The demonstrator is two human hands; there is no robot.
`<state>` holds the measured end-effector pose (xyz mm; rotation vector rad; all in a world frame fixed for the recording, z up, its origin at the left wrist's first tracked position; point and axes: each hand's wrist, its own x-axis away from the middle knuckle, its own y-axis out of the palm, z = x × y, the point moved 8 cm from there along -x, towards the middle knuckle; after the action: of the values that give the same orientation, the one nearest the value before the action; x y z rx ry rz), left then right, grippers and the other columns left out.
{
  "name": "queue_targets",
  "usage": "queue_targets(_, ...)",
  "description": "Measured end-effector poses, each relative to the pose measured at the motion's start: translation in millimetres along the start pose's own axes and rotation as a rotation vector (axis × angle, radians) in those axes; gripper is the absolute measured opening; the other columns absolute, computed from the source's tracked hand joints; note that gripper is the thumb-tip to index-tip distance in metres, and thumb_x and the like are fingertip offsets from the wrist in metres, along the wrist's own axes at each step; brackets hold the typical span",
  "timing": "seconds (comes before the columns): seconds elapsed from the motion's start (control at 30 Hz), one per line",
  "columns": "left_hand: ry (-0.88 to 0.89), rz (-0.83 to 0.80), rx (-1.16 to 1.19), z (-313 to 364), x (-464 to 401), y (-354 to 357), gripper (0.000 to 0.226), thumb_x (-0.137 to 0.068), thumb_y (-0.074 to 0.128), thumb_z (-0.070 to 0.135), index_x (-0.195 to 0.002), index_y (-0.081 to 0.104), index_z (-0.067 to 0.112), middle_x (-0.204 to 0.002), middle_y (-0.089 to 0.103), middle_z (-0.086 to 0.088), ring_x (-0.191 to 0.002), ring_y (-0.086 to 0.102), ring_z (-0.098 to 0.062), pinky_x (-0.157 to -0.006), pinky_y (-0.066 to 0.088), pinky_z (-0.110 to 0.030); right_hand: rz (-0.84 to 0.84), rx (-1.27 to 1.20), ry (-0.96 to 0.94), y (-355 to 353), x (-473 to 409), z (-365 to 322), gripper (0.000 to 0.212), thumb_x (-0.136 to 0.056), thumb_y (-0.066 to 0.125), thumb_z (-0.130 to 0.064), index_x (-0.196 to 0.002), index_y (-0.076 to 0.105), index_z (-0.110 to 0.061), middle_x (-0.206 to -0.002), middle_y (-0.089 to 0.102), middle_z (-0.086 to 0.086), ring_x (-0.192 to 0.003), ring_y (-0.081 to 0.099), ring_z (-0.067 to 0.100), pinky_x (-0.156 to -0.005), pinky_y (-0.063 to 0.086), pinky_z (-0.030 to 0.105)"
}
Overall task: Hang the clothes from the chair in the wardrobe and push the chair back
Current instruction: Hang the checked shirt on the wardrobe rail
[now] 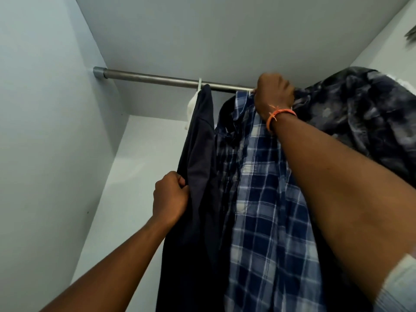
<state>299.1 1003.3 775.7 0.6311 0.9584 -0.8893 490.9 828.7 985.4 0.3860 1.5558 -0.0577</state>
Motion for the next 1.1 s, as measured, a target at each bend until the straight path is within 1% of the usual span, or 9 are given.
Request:
queue_targets(0.13, 0.027, -0.028, 0.019, 5.0, 6.3, 5.7, 0.017, -0.088, 0.057, 0.016, -0.074, 0.051, 0.01, -0.067, 0.055, 0.0, -0.059, 0.047, -0.013, -0.051, 0.033, -0.026, 0.016, -0.012, -0.018, -10.0, -1.0, -1.1, 0.017, -0.091, 0.057, 0.003, -0.107, 0.063, 0.004, -0.105, 0.063, 0.028, -0.099, 0.062, 0.049, -0.074, 0.052, 0.048)
queue_targets(0.2, 0.014, -0.032, 0.036, 3.3, 9.4, 6.7, 0.016, -0.087, 0.059, 0.017, -0.074, 0.052, 0.012, -0.068, 0.057, 0.0, -0.06, 0.048, -0.013, -0.052, 0.034, -0.027, 0.023, -0.03, 0.011, -13.4, 10.0, 4.3, 0.016, -0.092, 0.061, -0.004, -0.105, 0.064, 0.004, -0.105, 0.064, 0.029, -0.098, 0.062, 0.05, -0.074, 0.052, 0.048)
queue_targets(0.3, -0.012, -0.058, 0.026, 1.7, 13.9, 9.1, 0.016, -0.085, 0.058, 0.015, -0.071, 0.05, 0.014, -0.069, 0.058, -0.001, -0.061, 0.049, -0.015, -0.052, 0.033, -0.028, 0.006, -0.044, 0.033, -13.2, 26.8, 15.4, 0.022, -0.094, 0.062, -0.016, -0.106, 0.065, 0.003, -0.106, 0.065, 0.029, -0.099, 0.062, 0.05, -0.077, 0.05, 0.046)
queue_targets(0.43, -0.032, -0.071, 0.044, 1.6, 18.4, 9.5, 0.015, -0.083, 0.06, 0.019, -0.071, 0.052, 0.015, -0.071, 0.061, -0.001, -0.064, 0.052, -0.015, -0.053, 0.032, -0.028, 0.01, -0.028, 0.039, -17.4, 30.7, 15.2, 0.019, -0.096, 0.059, -0.015, -0.107, 0.066, -0.001, -0.106, 0.065, 0.026, -0.099, 0.063, 0.049, -0.077, 0.05, 0.045)
queue_targets(0.63, -0.015, -0.096, 0.058, 6.2, 23.1, 0.0, 0.006, -0.077, 0.062, 0.018, -0.073, 0.057, 0.018, -0.071, 0.061, 0.004, -0.068, 0.057, -0.012, -0.056, 0.037, -0.026, -0.006, 0.021, -0.035, -26.3, 25.9, -4.1, 0.016, -0.094, 0.054, -0.005, -0.105, 0.063, 0.002, -0.105, 0.064, 0.027, -0.096, 0.063, 0.049, -0.075, 0.05, 0.045)
queue_targets(0.73, -0.012, -0.108, 0.085, 10.3, 28.4, -6.3, 0.008, -0.08, 0.065, 0.019, -0.074, 0.06, 0.019, -0.067, 0.061, 0.006, -0.067, 0.058, -0.011, -0.059, 0.04, -0.026, -0.031, -0.013, 0.025, -29.4, 29.3, -3.1, 0.02, -0.094, 0.055, -0.01, -0.107, 0.065, 0.002, -0.109, 0.065, 0.026, -0.1, 0.063, 0.048, -0.079, 0.052, 0.046)
queue_targets(0.83, -0.007, -0.085, 0.106, 15.8, 35.2, -12.1, 0.008, -0.08, 0.067, 0.018, -0.075, 0.06, 0.018, -0.065, 0.06, 0.007, -0.067, 0.06, -0.014, -0.065, 0.045, -0.028, -0.077, -0.014, 0.07, -30.4, 38.7, -0.6, 0.022, -0.093, 0.058, -0.012, -0.111, 0.065, -0.002, -0.114, 0.065, 0.023, -0.106, 0.063, 0.046, -0.085, 0.051, 0.047)
queue_targets(0.97, 0.039, -0.091, 0.091, 30.9, 42.9, -18.9, 0.004, -0.081, 0.066, 0.016, -0.08, 0.064, 0.013, -0.067, 0.06, 0.008, -0.066, 0.057, -0.007, -0.061, 0.04, -0.022, -0.158, -0.025, 0.093, -41.6, 50.5, 11.0, 0.028, -0.09, 0.063, -0.01, -0.116, 0.064, -0.002, -0.12, 0.063, 0.022, -0.111, 0.061, 0.045, -0.087, 0.051, 0.048)
queue_targets(1.1, 0.045, -0.084, 0.092, 44.6, 60.2, -28.4, 0.005, -0.083, 0.062, 0.016, -0.081, 0.064, 0.012, -0.067, 0.06, 0.009, -0.068, 0.059, -0.009, -0.063, 0.041, -0.022, -0.189, -0.046, 0.092, -70.0, 66.8, 30.4, 0.032, -0.089, 0.059, -0.013, -0.119, 0.06, -0.001, -0.125, 0.06, 0.025, -0.115, 0.057, 0.047, -0.092, 0.049, 0.052)
